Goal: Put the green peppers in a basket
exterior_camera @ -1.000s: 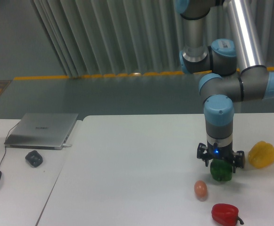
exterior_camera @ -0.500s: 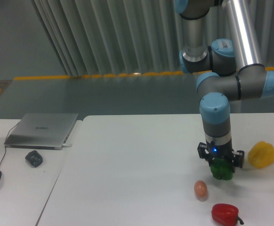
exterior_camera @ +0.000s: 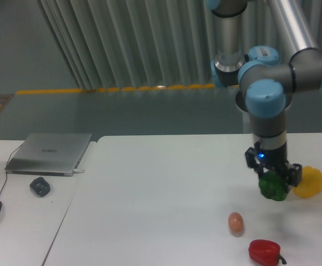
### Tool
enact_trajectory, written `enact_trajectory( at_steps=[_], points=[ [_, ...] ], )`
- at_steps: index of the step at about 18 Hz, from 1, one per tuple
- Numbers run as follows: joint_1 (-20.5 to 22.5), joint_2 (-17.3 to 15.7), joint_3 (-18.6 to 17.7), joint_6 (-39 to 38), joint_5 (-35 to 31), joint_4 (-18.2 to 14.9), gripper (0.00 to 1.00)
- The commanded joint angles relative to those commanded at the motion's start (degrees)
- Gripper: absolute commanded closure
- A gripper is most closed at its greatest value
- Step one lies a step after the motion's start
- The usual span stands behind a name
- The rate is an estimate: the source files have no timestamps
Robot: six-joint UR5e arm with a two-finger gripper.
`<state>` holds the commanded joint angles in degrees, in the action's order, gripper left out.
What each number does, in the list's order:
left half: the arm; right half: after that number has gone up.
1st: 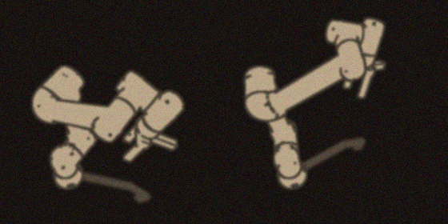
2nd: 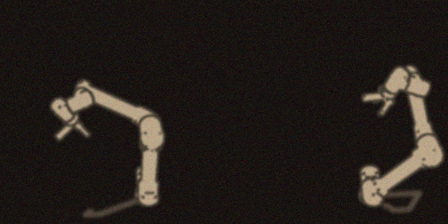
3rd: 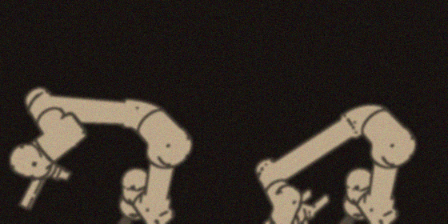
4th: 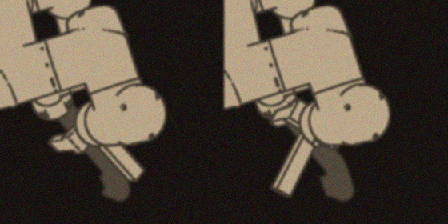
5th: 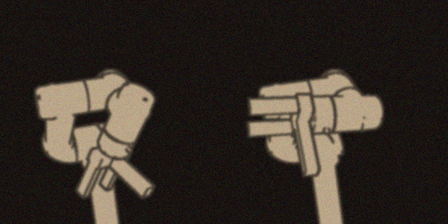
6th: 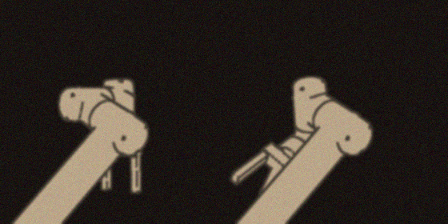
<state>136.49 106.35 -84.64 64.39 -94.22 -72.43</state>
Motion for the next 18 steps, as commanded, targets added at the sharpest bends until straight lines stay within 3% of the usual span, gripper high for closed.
enact_trajectory(
  at_steps=[3,7,9,11,14,18],
  points=[
    [2.2,0.1,0.7,4.7,0.0,3.2,0.44],
    [5.4,0.3,1.0,8.6,-0.4,3.8,0.44],
    [7.5,0.6,1.2,12.1,-0.4,5.6,0.44],
    [9.1,1.0,1.3,18.8,-1.0,7.7,0.44],
    [10.7,2.1,1.5,30.4,-6.9,10.6,0.43],
    [13.3,4.0,1.9,32.3,-8.4,13.6,0.43]
  ],
)
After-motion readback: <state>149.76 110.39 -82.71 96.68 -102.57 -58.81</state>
